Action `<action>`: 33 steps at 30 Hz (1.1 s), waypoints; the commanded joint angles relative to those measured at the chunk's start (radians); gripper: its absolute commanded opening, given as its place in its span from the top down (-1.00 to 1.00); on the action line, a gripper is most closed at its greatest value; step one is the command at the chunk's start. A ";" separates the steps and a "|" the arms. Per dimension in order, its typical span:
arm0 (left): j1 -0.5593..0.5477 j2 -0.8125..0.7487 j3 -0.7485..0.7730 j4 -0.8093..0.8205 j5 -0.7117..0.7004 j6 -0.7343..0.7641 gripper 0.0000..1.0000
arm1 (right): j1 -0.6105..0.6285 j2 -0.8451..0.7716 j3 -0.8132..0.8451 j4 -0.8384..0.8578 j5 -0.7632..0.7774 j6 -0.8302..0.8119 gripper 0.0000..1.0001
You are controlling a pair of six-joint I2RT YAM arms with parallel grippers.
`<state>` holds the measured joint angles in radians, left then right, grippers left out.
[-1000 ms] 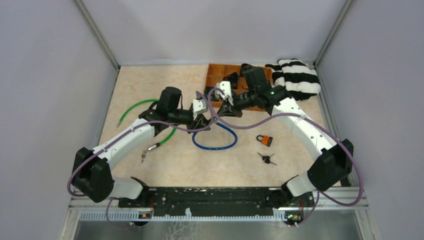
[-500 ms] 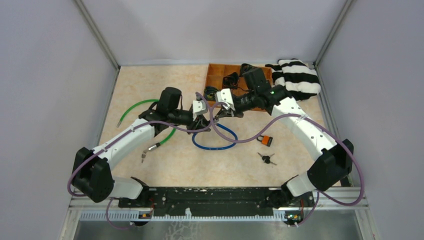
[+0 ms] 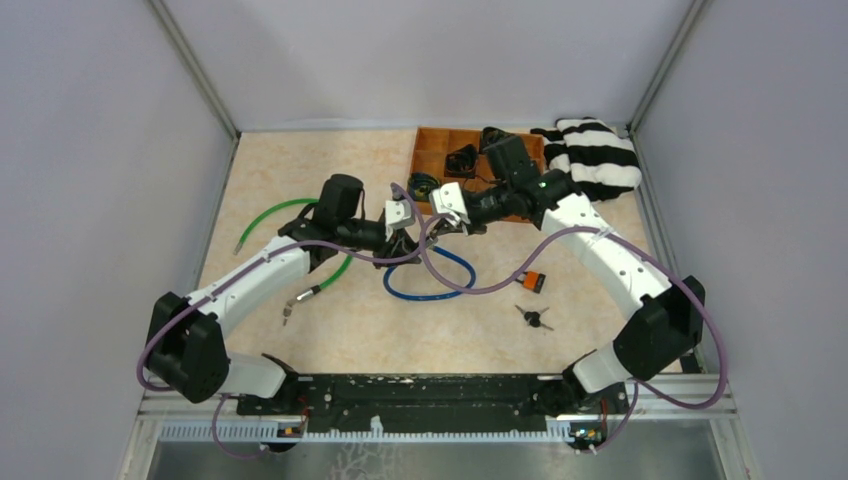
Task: Lock with the key
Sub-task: Lock the lock.
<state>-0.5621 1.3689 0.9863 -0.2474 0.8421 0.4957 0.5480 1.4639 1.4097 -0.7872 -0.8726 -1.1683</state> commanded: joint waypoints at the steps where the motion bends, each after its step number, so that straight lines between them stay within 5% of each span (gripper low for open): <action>1: -0.016 -0.002 -0.004 0.010 0.132 -0.006 1.00 | 0.007 0.035 0.040 0.020 0.073 -0.088 1.00; 33: -0.016 -0.031 -0.004 -0.027 0.053 0.057 1.00 | 0.007 0.016 0.070 -0.004 0.103 -0.003 1.00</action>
<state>-0.5602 1.3712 0.9844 -0.2443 0.8345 0.5224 0.5503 1.4693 1.4277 -0.8097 -0.8379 -1.1591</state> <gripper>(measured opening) 0.305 0.021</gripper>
